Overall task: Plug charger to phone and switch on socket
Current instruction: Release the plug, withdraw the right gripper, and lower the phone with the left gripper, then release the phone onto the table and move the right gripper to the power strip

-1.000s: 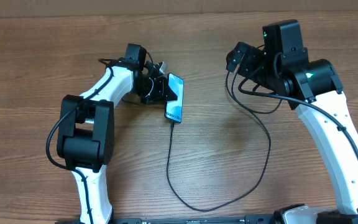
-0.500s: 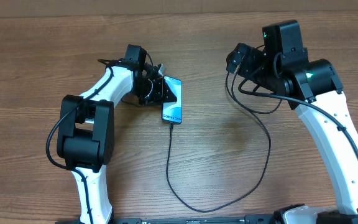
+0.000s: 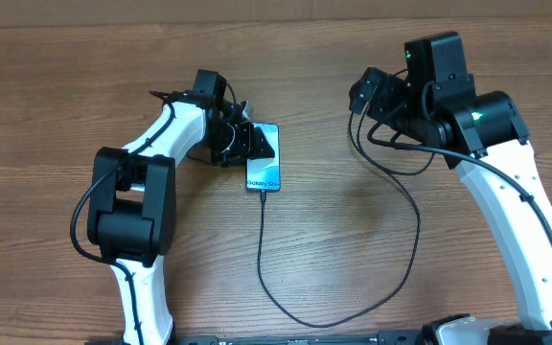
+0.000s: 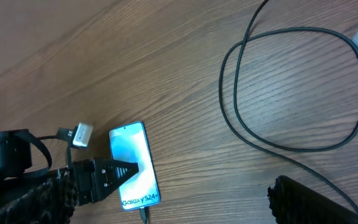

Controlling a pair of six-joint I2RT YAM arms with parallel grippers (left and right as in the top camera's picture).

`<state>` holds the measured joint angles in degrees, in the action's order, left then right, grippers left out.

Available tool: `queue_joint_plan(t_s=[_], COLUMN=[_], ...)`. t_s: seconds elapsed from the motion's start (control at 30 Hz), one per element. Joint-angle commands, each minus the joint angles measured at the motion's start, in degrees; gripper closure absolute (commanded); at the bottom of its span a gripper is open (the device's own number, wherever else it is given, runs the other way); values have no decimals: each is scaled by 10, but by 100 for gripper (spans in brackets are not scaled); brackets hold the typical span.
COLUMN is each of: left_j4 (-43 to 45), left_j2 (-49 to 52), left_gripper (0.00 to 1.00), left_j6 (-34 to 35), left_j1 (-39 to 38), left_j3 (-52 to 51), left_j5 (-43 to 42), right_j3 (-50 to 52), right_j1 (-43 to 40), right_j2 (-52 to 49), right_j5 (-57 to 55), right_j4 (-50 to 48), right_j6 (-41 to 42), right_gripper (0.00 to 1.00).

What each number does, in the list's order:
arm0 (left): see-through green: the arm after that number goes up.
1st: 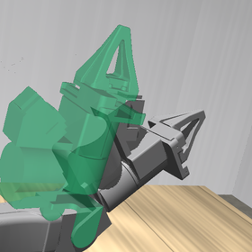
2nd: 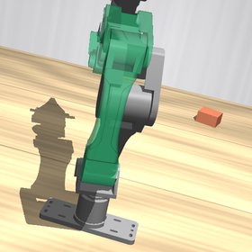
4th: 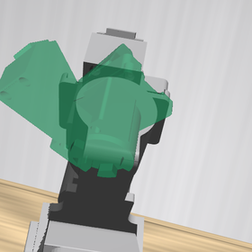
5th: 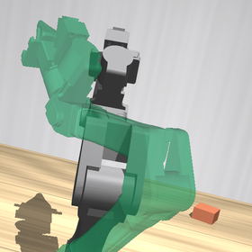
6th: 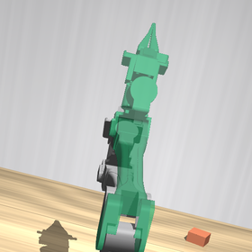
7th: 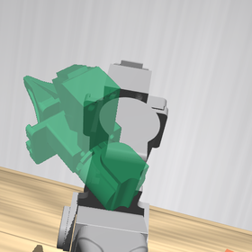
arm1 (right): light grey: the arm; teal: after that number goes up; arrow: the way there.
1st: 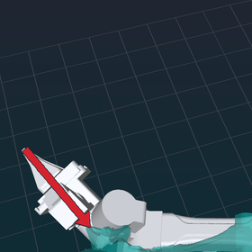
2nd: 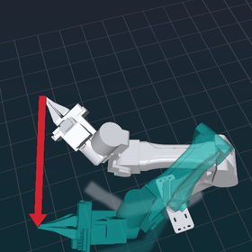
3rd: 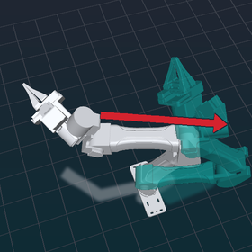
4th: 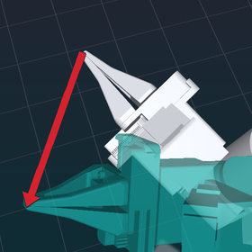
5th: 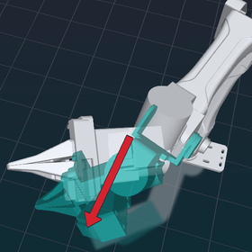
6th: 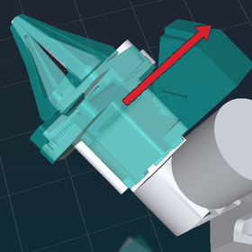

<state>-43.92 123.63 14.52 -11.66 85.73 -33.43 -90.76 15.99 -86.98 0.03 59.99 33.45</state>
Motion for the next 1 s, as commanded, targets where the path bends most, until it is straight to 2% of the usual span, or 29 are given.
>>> queue_joint_plan(t_s=[0.0,0.23,0.43,0.8,0.97], left_j4=[-3,-9,-9,-39,-130], left_j2=[-11,-11,-11,-21,-37], left_gripper=[39,30,16,11,12], left_j6=[-4,-4,-4,-4,-3], left_j1=[-2,-1,5,38,54], left_j3=[-2,-2,-2,22,104], left_j5=[27,39,43,53,158], right_j3=[-15,-15,-15,-15,-14], right_j1=[-3,-3,-3,-8,-42], right_j2=[17,17,17,17,15], right_j5=[2,2,0,-47,-67], right_j4=[3,4,6,21,32], right_j6=[2,2,2,-6,-6], right_gripper=[0,0,0,0,0])
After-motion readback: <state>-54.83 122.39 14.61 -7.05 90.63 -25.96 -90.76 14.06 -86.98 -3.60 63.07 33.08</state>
